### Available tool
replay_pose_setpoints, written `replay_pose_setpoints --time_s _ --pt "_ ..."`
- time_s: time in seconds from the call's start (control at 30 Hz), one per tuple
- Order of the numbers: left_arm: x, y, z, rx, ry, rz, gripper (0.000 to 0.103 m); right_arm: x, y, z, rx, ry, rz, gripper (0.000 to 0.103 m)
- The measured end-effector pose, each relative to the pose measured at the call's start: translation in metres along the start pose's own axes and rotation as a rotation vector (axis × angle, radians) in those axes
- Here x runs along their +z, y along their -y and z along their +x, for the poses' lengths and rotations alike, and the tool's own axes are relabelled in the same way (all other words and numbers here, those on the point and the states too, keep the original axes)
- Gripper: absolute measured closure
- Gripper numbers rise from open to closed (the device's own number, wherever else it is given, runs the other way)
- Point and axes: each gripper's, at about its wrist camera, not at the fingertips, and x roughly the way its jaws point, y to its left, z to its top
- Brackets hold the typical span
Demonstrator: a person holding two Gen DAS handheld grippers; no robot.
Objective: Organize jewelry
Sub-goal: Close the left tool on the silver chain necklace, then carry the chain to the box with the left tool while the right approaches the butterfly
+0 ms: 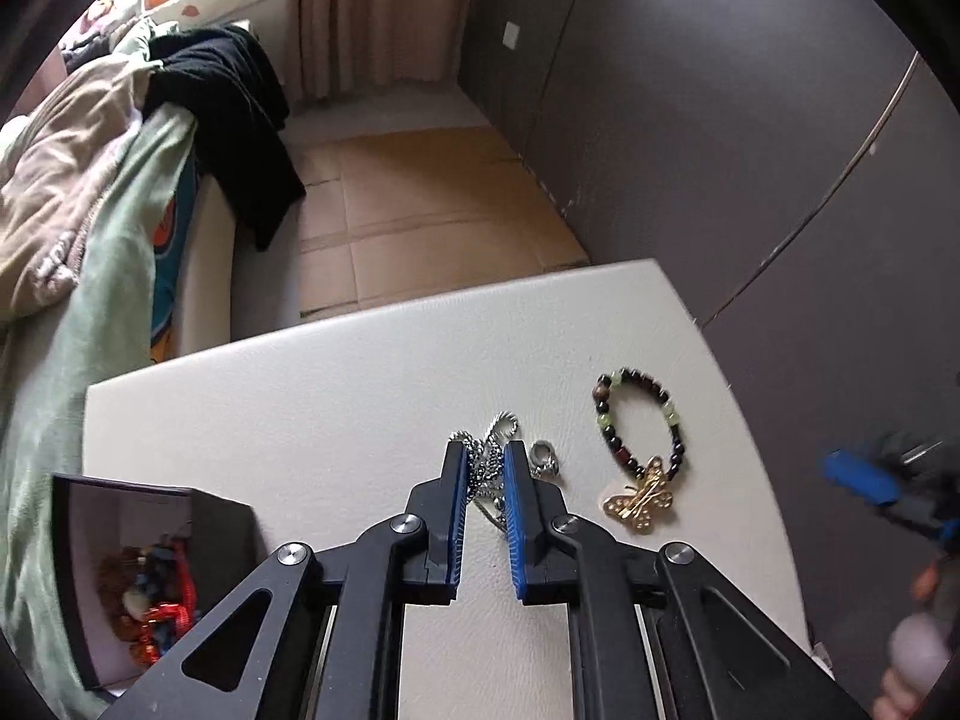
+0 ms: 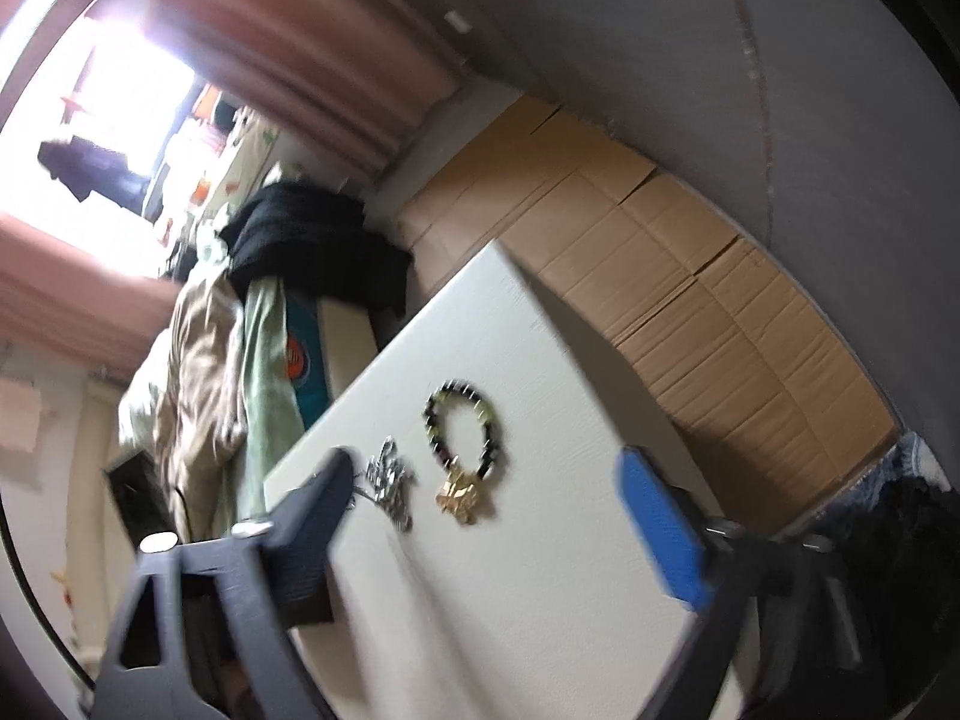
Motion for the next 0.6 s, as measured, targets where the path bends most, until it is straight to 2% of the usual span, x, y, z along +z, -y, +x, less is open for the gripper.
replay_pose_setpoints --time_s 0.13,0.23,0.4,0.6 --pt "0.006 -0.006 -0.026 -0.025 0.050 -0.013 0.091 -0.008 -0.012 0.025 0.011 -0.074 -0.038 0.049" --pt "0.010 -0.007 -0.049 -0.041 0.092 -0.013 0.091 -0.013 -0.019 0.042 -0.003 -0.114 -0.062 0.060" --pt "0.020 -0.007 -0.081 -0.050 0.151 -0.004 0.091 -0.019 -0.027 0.061 -0.053 -0.138 -0.098 0.061" --pt "0.027 -0.009 -0.115 -0.059 0.212 -0.005 0.091 -0.027 -0.044 0.087 -0.177 -0.165 -0.201 0.061"
